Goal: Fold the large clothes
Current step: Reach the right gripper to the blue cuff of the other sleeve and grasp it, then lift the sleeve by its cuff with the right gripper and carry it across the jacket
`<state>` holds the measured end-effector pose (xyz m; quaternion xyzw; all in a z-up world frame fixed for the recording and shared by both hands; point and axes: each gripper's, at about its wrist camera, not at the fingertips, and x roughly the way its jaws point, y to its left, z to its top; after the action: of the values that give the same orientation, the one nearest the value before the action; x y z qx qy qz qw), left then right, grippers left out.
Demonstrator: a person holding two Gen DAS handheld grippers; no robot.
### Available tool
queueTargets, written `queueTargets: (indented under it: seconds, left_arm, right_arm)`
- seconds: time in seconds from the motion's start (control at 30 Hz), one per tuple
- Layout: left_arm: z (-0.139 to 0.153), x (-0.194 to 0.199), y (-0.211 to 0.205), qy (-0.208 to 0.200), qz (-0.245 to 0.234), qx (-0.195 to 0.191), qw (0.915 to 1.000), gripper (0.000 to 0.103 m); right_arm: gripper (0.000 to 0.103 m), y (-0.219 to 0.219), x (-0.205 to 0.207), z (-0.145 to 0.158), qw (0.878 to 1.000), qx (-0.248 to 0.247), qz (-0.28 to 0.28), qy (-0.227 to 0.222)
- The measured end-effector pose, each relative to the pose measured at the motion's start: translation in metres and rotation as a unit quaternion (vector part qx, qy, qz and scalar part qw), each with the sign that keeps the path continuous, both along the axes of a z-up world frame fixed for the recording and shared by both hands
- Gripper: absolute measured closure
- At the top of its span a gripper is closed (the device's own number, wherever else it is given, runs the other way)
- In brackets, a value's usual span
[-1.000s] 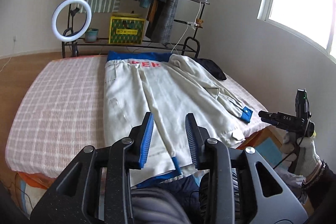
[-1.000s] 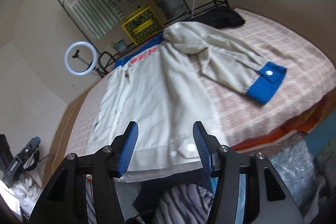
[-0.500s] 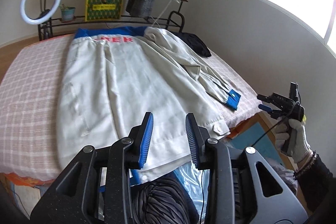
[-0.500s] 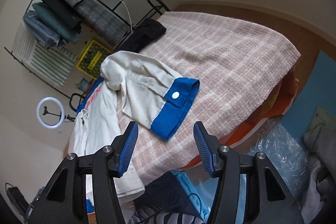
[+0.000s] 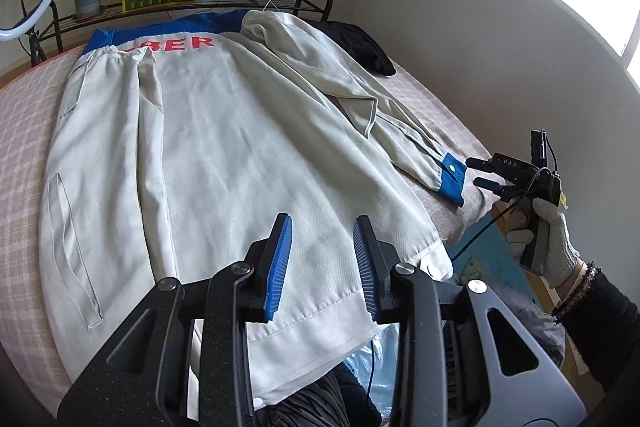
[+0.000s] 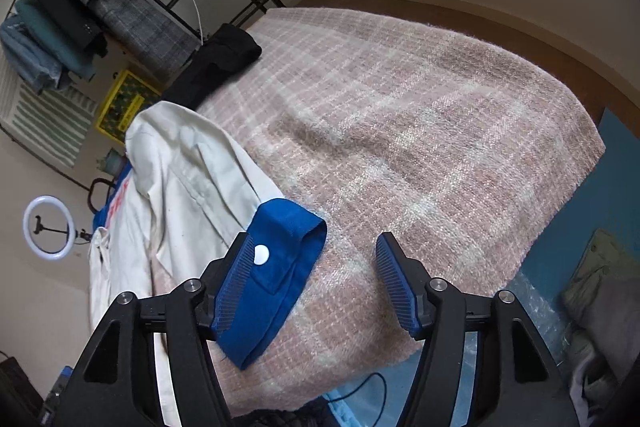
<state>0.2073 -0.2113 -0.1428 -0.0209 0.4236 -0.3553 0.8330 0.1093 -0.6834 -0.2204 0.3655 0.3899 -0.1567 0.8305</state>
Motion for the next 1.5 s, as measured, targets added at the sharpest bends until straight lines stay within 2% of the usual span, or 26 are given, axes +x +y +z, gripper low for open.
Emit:
queueTargets:
  seconds: [0.13, 0.2, 0.27, 0.3, 0.33, 0.37, 0.43, 0.53, 0.6, 0.7, 0.8, 0.9, 1.03, 1.13, 1.2, 1.3, 1.43, 1.5]
  left_arm:
    - [-0.004, 0.002, 0.003, 0.004, 0.007, 0.001, 1.0, 0.071]
    - [-0.007, 0.001, 0.004, 0.005, 0.009, 0.004, 0.9999, 0.071]
    - [-0.007, 0.0, 0.005, 0.004, 0.011, 0.008, 0.9999, 0.071]
    - [-0.007, 0.0, 0.005, 0.004, 0.013, 0.009, 0.9999, 0.071]
    - [-0.007, 0.001, 0.006, 0.005, 0.016, 0.009, 0.9998, 0.071]
    - [-0.007, 0.002, 0.005, 0.005, 0.018, 0.009, 0.9998, 0.071]
    - [-0.005, 0.004, 0.005, 0.005, 0.023, 0.006, 0.9997, 0.071]
    - [0.0, 0.006, 0.006, 0.001, 0.028, 0.001, 0.9996, 0.071]
    - [0.002, 0.008, 0.009, -0.002, 0.032, -0.003, 0.9995, 0.071]
    - [0.006, 0.012, 0.013, -0.005, 0.04, -0.003, 0.9992, 0.071]
    - [0.007, 0.016, 0.02, -0.003, 0.051, -0.009, 0.9986, 0.071]
    - [0.008, 0.019, 0.027, -0.002, 0.068, -0.015, 0.9975, 0.071]
    - [0.008, 0.023, 0.038, 0.002, 0.082, -0.025, 0.9964, 0.071]
    - [0.009, 0.03, 0.047, 0.003, 0.093, -0.029, 0.9952, 0.071]
    - [0.01, 0.037, 0.054, 0.009, 0.102, -0.037, 0.9941, 0.071]
    - [0.012, 0.051, 0.06, 0.019, 0.103, -0.046, 0.9934, 0.071]
    - [0.017, 0.083, 0.049, 0.033, 0.074, -0.048, 0.9956, 0.068]
    - [0.015, 0.107, 0.039, 0.045, 0.059, -0.057, 0.9956, 0.044]
  right_arm:
    - [0.036, 0.008, 0.007, 0.002, 1.0, -0.028, 0.008, 0.003]
    - [0.036, 0.013, 0.011, 0.002, 0.999, -0.018, 0.026, -0.004]
    - [0.04, 0.019, 0.016, 0.003, 0.999, -0.034, 0.039, 0.005]
    - [0.048, 0.023, 0.02, 0.003, 0.998, -0.041, 0.052, 0.01]
    - [0.066, 0.025, 0.023, 0.002, 0.997, -0.044, 0.06, 0.018]
    - [0.072, 0.027, 0.026, 0.001, 0.996, -0.048, 0.066, 0.024]
    - [0.091, 0.027, 0.028, 0.002, 0.996, -0.04, 0.079, 0.016]
    - [0.095, 0.023, 0.027, 0.015, 0.997, -0.041, 0.063, 0.001]
    - [0.096, 0.021, 0.024, 0.036, 0.997, -0.052, 0.056, -0.022]
    - [0.096, 0.035, 0.021, 0.087, 0.989, -0.117, 0.071, -0.058]
    - [0.096, 0.063, 0.018, 0.138, 0.972, -0.182, 0.109, -0.1]
    - [0.096, 0.105, 0.015, 0.181, 0.949, -0.225, 0.166, -0.145]
    - [0.096, 0.185, 0.008, 0.204, 0.901, -0.293, 0.272, -0.166]
    - [0.096, 0.243, 0.008, 0.188, 0.868, -0.307, 0.359, -0.154]
    - [0.096, 0.282, 0.008, 0.166, 0.842, -0.318, 0.415, -0.135]
    - [0.096, 0.324, 0.006, 0.125, 0.814, -0.327, 0.47, -0.098]
    - [0.096, 0.356, 0.001, 0.084, 0.801, -0.319, 0.502, -0.067]
    - [0.096, 0.363, -0.004, 0.075, 0.805, -0.304, 0.505, -0.062]
